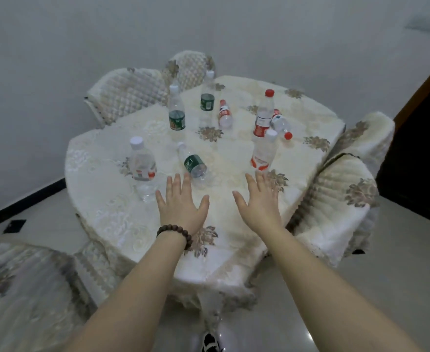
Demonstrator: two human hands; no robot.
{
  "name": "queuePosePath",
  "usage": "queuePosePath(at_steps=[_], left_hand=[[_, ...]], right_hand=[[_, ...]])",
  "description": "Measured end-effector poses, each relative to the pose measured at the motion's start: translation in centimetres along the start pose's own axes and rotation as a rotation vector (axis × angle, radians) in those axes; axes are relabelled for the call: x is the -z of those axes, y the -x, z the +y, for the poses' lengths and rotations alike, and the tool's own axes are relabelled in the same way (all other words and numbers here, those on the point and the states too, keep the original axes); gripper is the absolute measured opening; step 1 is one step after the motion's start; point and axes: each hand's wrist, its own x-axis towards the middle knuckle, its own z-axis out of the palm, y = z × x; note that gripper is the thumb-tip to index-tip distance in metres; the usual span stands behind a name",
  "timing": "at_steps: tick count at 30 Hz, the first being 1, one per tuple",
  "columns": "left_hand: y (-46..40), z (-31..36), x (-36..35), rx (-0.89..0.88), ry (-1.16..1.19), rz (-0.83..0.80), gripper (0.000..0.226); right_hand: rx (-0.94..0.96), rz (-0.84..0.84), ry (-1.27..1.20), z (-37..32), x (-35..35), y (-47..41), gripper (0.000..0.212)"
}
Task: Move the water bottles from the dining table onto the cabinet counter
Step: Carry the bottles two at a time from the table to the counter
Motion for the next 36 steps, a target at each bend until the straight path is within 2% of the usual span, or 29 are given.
queuePosePath(at_steps=[8, 13, 15, 17, 19, 22, 24, 28, 33, 36], left_hand=[[-2.6, 0.3, -1.2, 0.162, -0.021, 0.043, 0.074], [-2.6, -0.3, -1.3, 0.242, 0.127, 0.35, 0.056], [-3.2, -1.3, -1.0, 0.342, 0.241, 0.456, 0.062], [-4.4, -2.5, -0.5, 0.447, 0.36, 0.504, 0.081], [-6.0, -3.6, -0.1, 0.514, 0.486, 0.496, 0.098], [-8.7, -5.2, 0.0, 0.569, 0.674, 0.467, 0.109], [-10.1, -5.9, -0.2, 0.593, 0.769, 0.466, 0.103], [-11.0, -6.0, -0.5, 0.56, 0.668, 0.476, 0.066], [-10.8, -2.9, -0.1, 0.467, 0.686, 0.503, 0.06], [-11.1, -0.1, 0.5, 0.39, 0.71, 0.496, 0.058]], right_hand=[[0.137, -0.134, -0.037, 0.8, -2.0, -6.0, 0.066], [0.259, -0.215, -0.051, 1.2, -3.0, -8.1, 0.065], [0.307, -0.227, -0.046, 1.4, -3.3, -8.7, 0.065], [0.345, -0.23, -0.039, 1.4, -3.5, -9.4, 0.065], [0.368, -0.229, -0.041, 1.3, -3.8, -9.9, 0.065], [0.382, -0.229, -0.048, 1.5, -4.1, -10.3, 0.065], [0.38, -0.227, -0.054, 1.7, -4.3, -10.5, 0.064], [0.39, -0.217, -0.069, 2.5, -3.9, -10.5, 0.064], [0.401, -0.158, -0.229, 3.9, -1.7, -9.4, 0.061], [0.357, 0.026, -0.319, 5.6, 0.3, -9.0, 0.054]])
